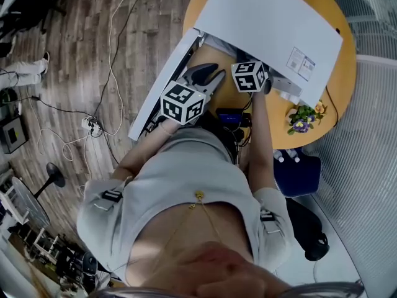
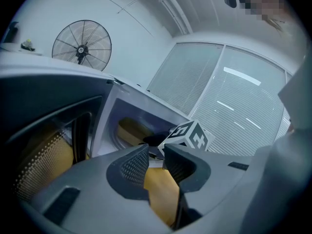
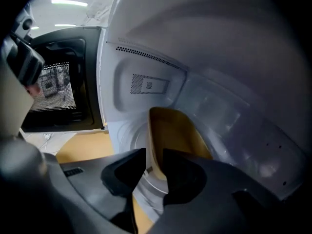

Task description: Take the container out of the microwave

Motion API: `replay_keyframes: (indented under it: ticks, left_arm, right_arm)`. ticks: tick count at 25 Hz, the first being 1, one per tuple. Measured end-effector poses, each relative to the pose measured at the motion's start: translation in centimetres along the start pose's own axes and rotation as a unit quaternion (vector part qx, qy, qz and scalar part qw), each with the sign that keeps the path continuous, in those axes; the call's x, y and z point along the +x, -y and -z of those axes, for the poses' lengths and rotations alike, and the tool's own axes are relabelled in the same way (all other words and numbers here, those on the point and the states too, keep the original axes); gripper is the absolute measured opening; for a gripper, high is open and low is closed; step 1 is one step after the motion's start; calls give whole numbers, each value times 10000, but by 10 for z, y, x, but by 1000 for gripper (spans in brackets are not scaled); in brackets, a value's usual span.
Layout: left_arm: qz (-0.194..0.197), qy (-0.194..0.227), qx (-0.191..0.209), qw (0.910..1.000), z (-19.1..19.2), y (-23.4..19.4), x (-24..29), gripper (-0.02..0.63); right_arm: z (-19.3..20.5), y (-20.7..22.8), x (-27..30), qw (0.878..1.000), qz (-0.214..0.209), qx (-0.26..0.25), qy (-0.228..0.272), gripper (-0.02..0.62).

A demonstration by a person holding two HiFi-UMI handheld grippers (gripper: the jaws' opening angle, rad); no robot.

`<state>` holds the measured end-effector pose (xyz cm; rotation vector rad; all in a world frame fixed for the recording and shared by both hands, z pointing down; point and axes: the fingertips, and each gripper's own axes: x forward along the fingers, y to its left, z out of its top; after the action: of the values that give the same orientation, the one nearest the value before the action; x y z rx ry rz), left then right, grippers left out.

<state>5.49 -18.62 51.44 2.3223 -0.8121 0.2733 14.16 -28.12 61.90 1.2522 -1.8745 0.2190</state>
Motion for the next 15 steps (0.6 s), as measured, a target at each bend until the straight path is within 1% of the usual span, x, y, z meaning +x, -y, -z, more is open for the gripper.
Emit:
replay_keyframes:
  ticks: [4, 9, 15]
  left_arm:
    - [-34, -3, -17, 10000, 1, -3, 0, 103]
    - [-54, -1, -24, 10000, 0, -5, -1, 103]
    - [-47, -9, -11, 10000, 1, -4, 0, 103]
  right_arm:
    - [2, 1, 4, 9999, 50, -95, -20, 116]
    - [0, 4, 3, 9999, 136, -86, 52, 75]
    - [1, 5, 2, 9997, 151, -145, 97, 40]
